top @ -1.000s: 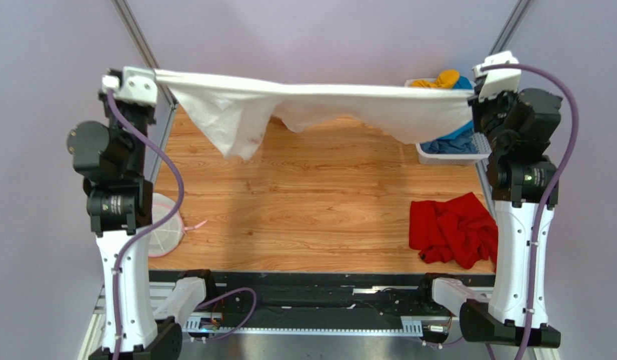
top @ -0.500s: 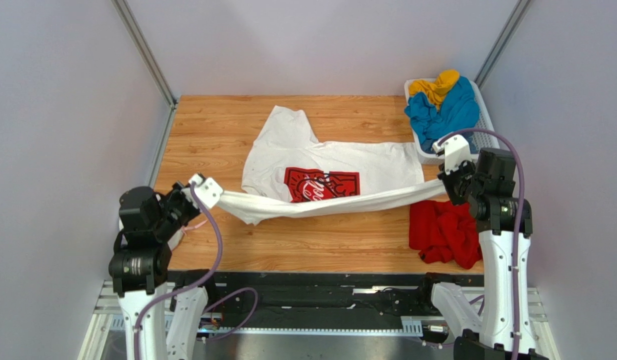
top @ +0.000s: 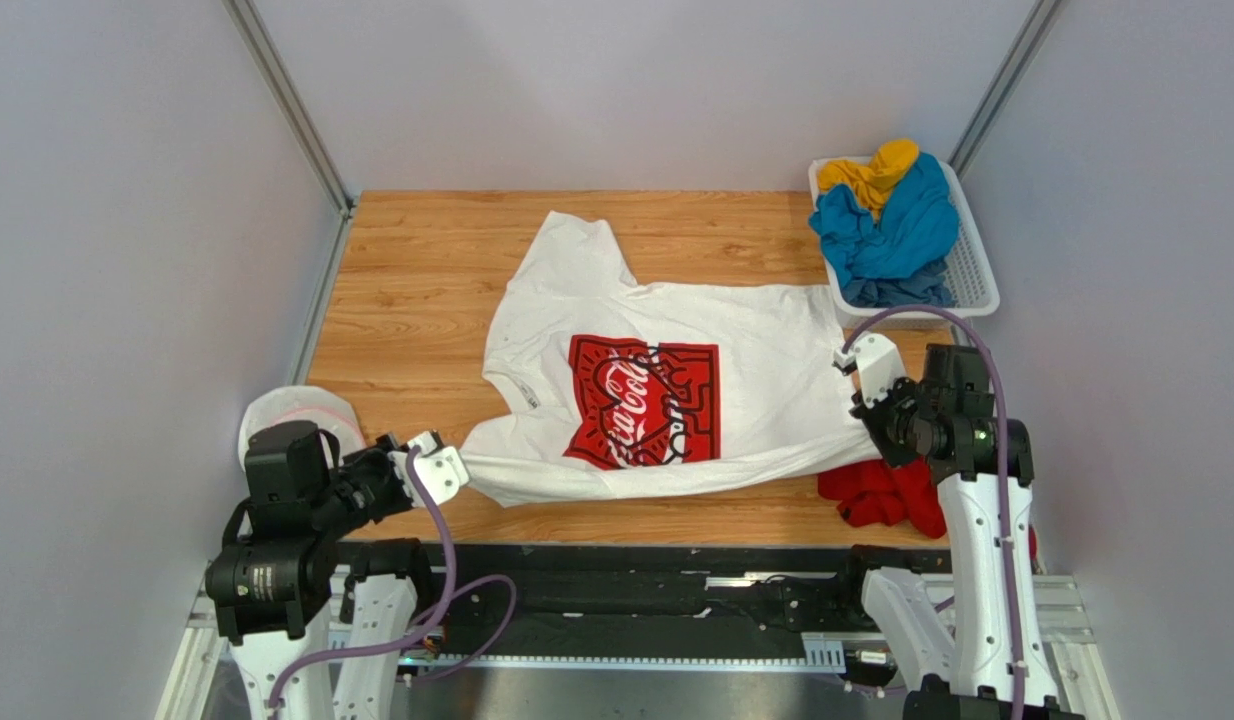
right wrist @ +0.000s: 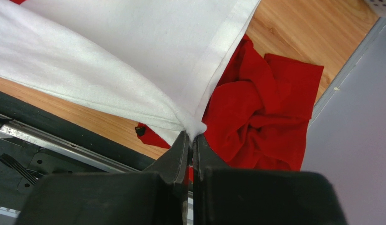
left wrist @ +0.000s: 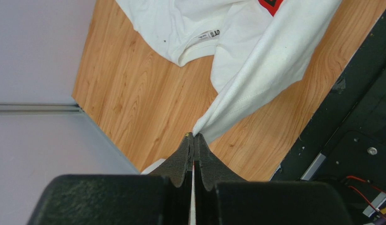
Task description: Fold and stack the t-shirts
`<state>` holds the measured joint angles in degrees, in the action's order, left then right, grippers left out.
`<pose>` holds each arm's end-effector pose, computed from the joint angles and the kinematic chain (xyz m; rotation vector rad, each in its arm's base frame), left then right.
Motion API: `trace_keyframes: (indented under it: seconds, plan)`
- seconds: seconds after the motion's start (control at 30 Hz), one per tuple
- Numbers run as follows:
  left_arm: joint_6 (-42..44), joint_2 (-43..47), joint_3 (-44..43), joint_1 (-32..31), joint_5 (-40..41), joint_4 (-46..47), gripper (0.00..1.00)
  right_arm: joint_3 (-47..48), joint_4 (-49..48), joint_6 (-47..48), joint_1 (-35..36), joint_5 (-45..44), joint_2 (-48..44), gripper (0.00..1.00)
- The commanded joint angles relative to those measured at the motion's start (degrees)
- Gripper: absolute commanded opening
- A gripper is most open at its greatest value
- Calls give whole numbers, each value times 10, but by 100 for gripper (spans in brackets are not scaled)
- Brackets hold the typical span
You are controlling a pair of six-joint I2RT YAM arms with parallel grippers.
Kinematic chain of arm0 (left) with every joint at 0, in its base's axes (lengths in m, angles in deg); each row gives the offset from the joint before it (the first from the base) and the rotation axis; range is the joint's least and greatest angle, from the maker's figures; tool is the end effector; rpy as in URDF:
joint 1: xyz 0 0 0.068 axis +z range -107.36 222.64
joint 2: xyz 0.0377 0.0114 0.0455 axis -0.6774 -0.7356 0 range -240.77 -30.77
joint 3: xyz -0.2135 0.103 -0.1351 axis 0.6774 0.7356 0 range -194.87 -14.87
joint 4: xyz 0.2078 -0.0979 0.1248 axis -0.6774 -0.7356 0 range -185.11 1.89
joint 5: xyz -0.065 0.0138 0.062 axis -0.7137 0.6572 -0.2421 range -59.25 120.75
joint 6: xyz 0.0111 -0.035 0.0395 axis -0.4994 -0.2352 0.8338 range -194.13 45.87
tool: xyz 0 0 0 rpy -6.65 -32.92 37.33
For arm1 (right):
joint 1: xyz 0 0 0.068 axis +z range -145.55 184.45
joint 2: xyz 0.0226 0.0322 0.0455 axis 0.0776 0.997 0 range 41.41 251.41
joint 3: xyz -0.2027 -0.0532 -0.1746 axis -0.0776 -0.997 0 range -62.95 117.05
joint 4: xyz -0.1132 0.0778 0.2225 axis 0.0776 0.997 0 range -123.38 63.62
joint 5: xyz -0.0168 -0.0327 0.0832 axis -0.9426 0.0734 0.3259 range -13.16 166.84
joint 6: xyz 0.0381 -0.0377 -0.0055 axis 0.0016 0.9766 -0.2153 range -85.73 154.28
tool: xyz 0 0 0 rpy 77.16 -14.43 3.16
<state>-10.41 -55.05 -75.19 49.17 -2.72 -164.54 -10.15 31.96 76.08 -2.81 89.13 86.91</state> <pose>0.0232 -0.0172 0.3474 1.2745 1.7217 0.0423 0.1280 -0.0087 0.3002 -0.8314 2.4095 -0.0534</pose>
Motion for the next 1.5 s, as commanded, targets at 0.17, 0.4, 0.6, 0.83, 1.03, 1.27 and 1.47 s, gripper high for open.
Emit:
trace_keyframes:
  seconds: [0.17, 0.4, 0.6, 0.83, 1.03, 1.27, 1.47]
  plan:
    - [49, 41, 18, 7, 56, -198, 17, -34, 33, 51, -3, -13, -41, 3]
    - [64, 64, 8, 6, 74, -174, 48, -39, 39, 60, -3, -3, -38, 32]
    - [28, 31, 11, 7, 71, -70, 60, -27, 37, 64, -3, 4, -23, 68]
    - [-130, -175, 6, 6, 45, 174, 73, -18, -112, -20, -3, -25, 42, 84]
    - [-296, -466, -145, -24, 62, 296, 91, 83, -259, -142, 8, -60, 207, 84]
    - [-337, -666, -250, -131, 226, 384, 91, 206, -330, -154, 109, -157, 394, 85]
    - [-343, -828, -371, -176, 318, 419, 90, 296, -332, -154, 161, -197, 529, 84]
